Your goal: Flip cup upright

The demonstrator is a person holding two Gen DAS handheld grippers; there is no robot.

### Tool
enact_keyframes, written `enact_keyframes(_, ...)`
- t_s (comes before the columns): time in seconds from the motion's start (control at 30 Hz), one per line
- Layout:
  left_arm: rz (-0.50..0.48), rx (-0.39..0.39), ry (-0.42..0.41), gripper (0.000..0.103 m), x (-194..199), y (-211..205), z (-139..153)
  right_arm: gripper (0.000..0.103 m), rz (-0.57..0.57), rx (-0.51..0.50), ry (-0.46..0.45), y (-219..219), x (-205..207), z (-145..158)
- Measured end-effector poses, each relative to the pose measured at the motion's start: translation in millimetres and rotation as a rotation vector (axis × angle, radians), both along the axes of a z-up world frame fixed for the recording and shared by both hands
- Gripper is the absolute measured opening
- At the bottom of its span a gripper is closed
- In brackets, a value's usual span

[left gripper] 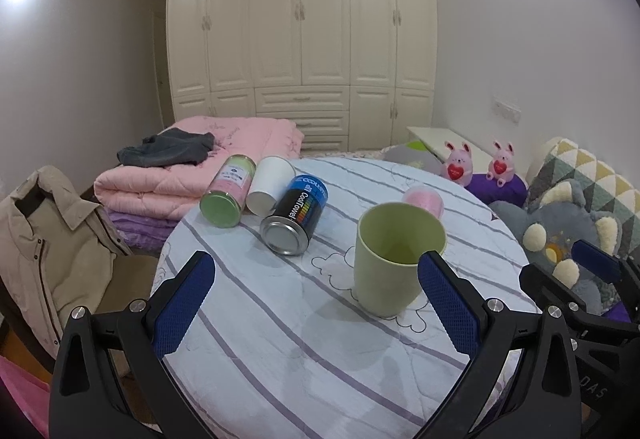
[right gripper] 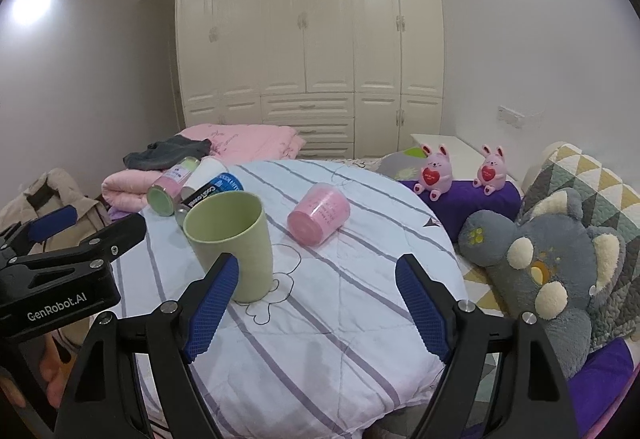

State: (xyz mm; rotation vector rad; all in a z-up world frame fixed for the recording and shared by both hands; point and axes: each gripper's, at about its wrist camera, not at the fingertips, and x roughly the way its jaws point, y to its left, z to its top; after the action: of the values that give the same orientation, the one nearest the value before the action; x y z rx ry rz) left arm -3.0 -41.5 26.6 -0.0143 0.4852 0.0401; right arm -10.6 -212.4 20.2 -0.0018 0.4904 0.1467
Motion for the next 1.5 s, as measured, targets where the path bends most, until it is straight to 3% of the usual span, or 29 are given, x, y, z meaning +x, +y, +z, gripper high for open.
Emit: enact_keyframes(1.5,-0.016,0.019,0.014,0.102,3.2,-5.1,-0.9,0.082,-0.003,-0.020,0.056,5.5,-0.4,-6.8)
